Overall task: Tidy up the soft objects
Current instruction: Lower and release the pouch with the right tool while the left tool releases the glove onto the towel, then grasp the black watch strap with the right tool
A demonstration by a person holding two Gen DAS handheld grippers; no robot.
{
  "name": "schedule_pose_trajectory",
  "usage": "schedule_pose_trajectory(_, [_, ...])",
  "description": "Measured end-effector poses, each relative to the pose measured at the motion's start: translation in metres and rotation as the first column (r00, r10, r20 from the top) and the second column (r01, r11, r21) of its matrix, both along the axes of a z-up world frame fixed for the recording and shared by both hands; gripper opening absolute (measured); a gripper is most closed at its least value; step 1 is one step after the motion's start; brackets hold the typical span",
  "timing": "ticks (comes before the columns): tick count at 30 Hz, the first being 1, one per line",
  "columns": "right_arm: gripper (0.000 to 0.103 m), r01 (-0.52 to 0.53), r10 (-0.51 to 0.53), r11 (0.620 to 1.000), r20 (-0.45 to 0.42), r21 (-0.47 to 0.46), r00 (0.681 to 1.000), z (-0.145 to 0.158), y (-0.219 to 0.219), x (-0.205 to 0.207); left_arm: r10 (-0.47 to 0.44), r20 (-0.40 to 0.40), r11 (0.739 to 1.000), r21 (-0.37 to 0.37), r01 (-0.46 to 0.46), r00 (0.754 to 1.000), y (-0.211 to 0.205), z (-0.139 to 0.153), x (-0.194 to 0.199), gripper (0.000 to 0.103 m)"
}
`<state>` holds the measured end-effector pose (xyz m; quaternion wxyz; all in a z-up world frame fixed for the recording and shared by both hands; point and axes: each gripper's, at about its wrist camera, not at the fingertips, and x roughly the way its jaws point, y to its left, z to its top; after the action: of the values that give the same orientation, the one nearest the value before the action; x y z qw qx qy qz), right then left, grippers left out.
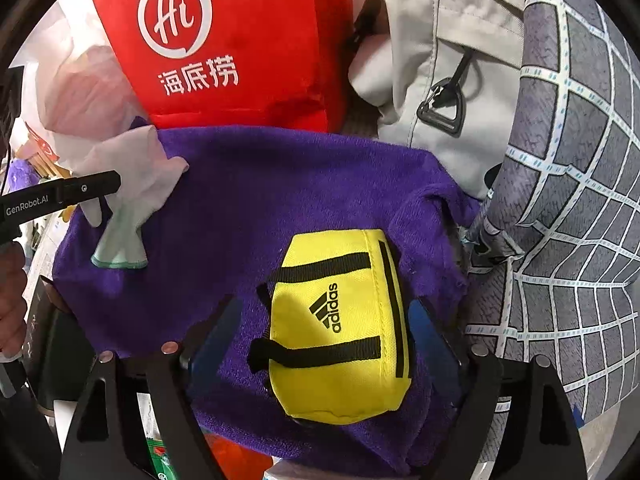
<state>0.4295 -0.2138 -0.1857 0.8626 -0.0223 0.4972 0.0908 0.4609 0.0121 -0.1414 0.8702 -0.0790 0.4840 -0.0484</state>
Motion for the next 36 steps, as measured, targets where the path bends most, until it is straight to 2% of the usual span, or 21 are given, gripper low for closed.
schedule_pose_trajectory(2, [0.085, 0.007, -0.007, 1.000, 0.021, -0.002, 1.000, 0.007, 0.001, -0.001, -0.003, 0.011, 1.000, 0.004, 0.003, 1.000, -0.001, 0.004, -0.002, 0.055])
schedule_pose_trajectory(4, [0.085, 0.020, -0.020, 1.000, 0.051, 0.003, 0.998, 0.013, 0.001, -0.004, -0.001, 0.033, 1.000, 0.013, 0.001, 0.999, -0.003, 0.011, -0.004, 0.065])
schedule_pose_trajectory(6, [0.085, 0.030, -0.032, 0.999, 0.087, 0.022, 0.996, 0.021, -0.003, -0.008, 0.006, 0.055, 1.000, 0.026, -0.007, 0.998, -0.001, 0.019, -0.009, 0.068])
schedule_pose_trajectory(9, [0.085, 0.037, -0.045, 0.997, 0.133, 0.062, 0.990, 0.034, -0.005, -0.015, 0.013, 0.082, 0.999, 0.030, -0.015, 0.997, 0.000, 0.032, -0.014, 0.069])
schedule_pose_trajectory(14, [0.085, 0.067, -0.079, 0.995, 0.200, 0.069, 0.977, 0.057, -0.006, -0.042, 0.030, 0.146, 1.000, -0.002, -0.030, 0.989, 0.009, 0.054, -0.028, 0.071])
schedule_pose_trajectory(19, [0.085, 0.042, -0.056, 0.996, 0.180, 0.080, 0.982, 0.065, 0.000, -0.083, 0.029, 0.224, 0.999, -0.035, -0.022, 0.974, 0.018, 0.078, -0.047, 0.071])
schedule_pose_trajectory(24, [0.083, 0.020, -0.024, 0.999, 0.135, 0.028, 0.991, 0.049, 0.019, -0.137, 0.060, 0.277, 0.998, -0.040, -0.051, 0.959, 0.034, 0.104, -0.073, 0.071])
schedule_pose_trajectory(26, [0.075, -0.013, 0.011, 1.000, 0.110, 0.014, 0.994, 0.038, 0.028, -0.160, 0.063, 0.272, 0.997, -0.061, -0.048, 0.960, 0.039, 0.106, -0.083, 0.071])
schedule_pose_trajectory(29, [0.062, -0.074, 0.073, 0.997, 0.069, 0.007, 0.995, 0.023, 0.040, -0.190, 0.037, 0.206, 0.997, -0.070, -0.023, 0.978, 0.044, 0.101, -0.096, 0.071])
schedule_pose_trajectory(36, [0.052, -0.101, 0.100, 0.994, 0.024, 0.030, 0.995, -0.001, 0.055, -0.219, 0.039, 0.176, 0.997, -0.071, -0.027, 0.984, 0.070, 0.089, -0.154, 0.071])
